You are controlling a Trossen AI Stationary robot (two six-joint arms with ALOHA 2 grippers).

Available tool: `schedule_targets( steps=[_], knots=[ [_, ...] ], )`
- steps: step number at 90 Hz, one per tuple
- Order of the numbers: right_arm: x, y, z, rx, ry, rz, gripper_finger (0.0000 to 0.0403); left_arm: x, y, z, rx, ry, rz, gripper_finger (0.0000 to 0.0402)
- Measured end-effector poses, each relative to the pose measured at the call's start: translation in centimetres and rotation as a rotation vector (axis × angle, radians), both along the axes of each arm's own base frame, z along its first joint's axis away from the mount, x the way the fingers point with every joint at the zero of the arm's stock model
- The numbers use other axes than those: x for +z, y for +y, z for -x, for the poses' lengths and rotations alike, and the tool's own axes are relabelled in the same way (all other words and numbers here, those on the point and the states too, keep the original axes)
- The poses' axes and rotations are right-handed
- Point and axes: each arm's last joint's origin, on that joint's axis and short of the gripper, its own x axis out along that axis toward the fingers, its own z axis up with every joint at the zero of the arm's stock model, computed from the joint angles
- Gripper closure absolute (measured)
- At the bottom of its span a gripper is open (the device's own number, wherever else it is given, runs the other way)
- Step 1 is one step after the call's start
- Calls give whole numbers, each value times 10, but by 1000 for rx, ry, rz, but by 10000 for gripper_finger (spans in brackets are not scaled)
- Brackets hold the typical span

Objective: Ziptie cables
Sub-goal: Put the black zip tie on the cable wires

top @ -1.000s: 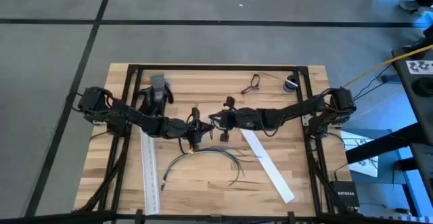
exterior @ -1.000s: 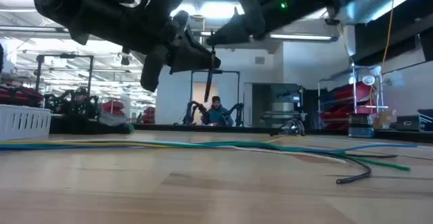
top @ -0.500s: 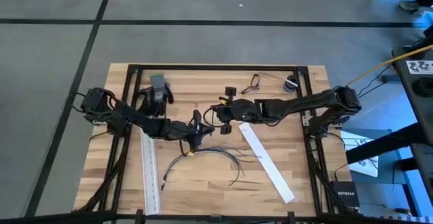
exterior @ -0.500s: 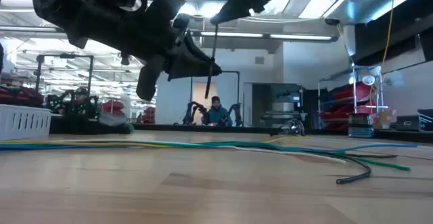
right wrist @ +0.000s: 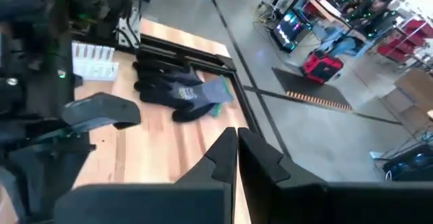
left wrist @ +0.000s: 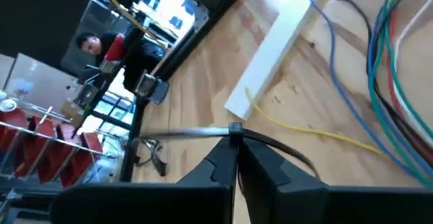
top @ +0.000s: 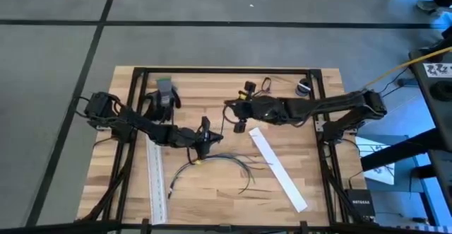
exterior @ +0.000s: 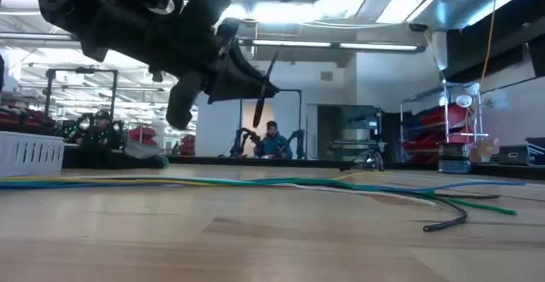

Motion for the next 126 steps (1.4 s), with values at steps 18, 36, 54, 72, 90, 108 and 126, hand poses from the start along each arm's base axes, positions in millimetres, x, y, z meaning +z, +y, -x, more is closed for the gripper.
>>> schedule_targets(
  steps=[18, 36, 54, 72, 90, 108, 126],
  knots=[
    [14, -2, 18, -136, 84, -183, 378, 0, 1, 0, 14, -9, 27, 402],
    [-1, 9, 34, -59, 239, -524, 304, 1, 1, 0, 32, -16, 29, 402],
    [-77, 40, 37, 42, 147, -497, 243, 9, 2, 2, 57, -45, 48, 402],
    [-131, 49, 41, 211, -184, -542, 229, 24, 1, 11, 85, -52, 163, 402],
    [-155, 54, 27, 286, -138, -513, 228, 37, -14, 37, 190, 14, 268, 402],
    [-160, 60, 2, 297, -126, -492, 228, 54, -34, 68, 240, 1, 429, 402],
    [-156, 66, -27, 305, -153, -497, 228, 53, -48, 94, 250, 85, 511, 402]
  ],
)
